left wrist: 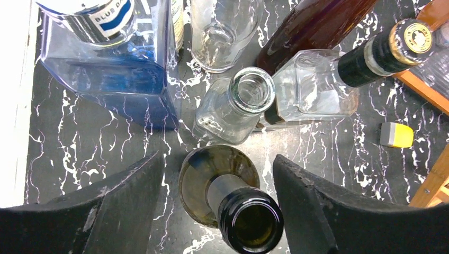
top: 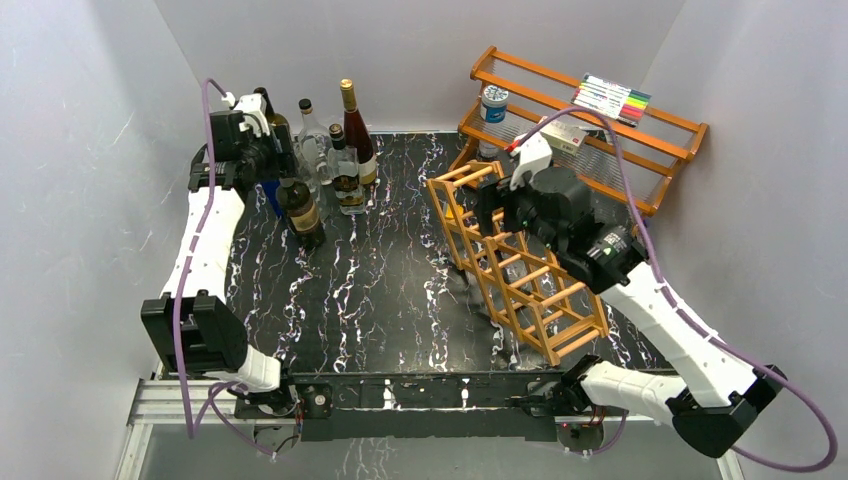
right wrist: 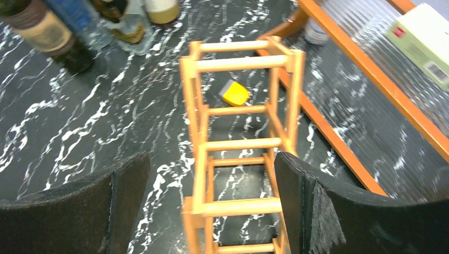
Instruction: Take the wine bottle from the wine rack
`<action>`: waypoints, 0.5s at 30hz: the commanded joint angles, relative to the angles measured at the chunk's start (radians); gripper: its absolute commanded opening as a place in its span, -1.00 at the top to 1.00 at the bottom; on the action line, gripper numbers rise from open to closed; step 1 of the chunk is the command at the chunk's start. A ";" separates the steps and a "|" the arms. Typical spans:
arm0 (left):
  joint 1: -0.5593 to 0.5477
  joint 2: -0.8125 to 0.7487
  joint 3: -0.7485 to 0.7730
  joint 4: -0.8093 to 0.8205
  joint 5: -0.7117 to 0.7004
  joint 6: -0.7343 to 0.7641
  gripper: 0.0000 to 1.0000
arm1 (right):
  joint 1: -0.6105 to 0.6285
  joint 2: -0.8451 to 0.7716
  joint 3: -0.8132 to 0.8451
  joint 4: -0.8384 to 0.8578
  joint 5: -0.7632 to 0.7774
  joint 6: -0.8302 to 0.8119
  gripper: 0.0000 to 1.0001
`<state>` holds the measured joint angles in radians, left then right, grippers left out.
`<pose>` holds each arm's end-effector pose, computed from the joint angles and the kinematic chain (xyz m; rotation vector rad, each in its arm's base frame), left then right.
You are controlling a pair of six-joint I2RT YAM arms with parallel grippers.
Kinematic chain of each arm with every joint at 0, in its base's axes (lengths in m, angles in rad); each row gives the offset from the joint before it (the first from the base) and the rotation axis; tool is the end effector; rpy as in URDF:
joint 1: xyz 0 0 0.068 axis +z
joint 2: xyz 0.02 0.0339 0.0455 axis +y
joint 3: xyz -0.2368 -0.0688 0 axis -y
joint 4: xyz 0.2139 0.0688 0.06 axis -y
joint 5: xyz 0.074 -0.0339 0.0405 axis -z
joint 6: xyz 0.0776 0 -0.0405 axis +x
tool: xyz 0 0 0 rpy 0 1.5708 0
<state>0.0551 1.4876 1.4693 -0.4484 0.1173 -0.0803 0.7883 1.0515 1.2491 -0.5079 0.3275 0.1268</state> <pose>0.3502 0.0102 0.3376 -0.0642 2.0357 -0.1353 0.1875 0.1532 0.3749 -0.3927 1.8352 0.3242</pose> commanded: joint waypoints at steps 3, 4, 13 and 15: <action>-0.001 -0.104 0.043 -0.003 0.055 0.012 -0.80 | -0.261 -0.035 0.051 0.036 -0.231 0.023 -0.96; -0.002 -0.114 0.049 -0.005 0.068 0.011 -0.90 | -0.294 -0.039 0.053 0.036 -0.242 0.025 -0.96; -0.091 -0.205 0.175 -0.029 0.182 -0.031 -0.97 | -0.441 -0.109 0.154 -0.040 -0.167 0.014 -0.96; -0.179 -0.241 0.196 -0.036 0.146 0.003 -0.97 | -0.439 -0.128 0.190 -0.059 -0.126 -0.006 -0.96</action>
<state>0.0044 1.3415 1.5978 -0.4732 0.2302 -0.0986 0.3523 0.9787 1.3334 -0.5583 0.1207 0.1425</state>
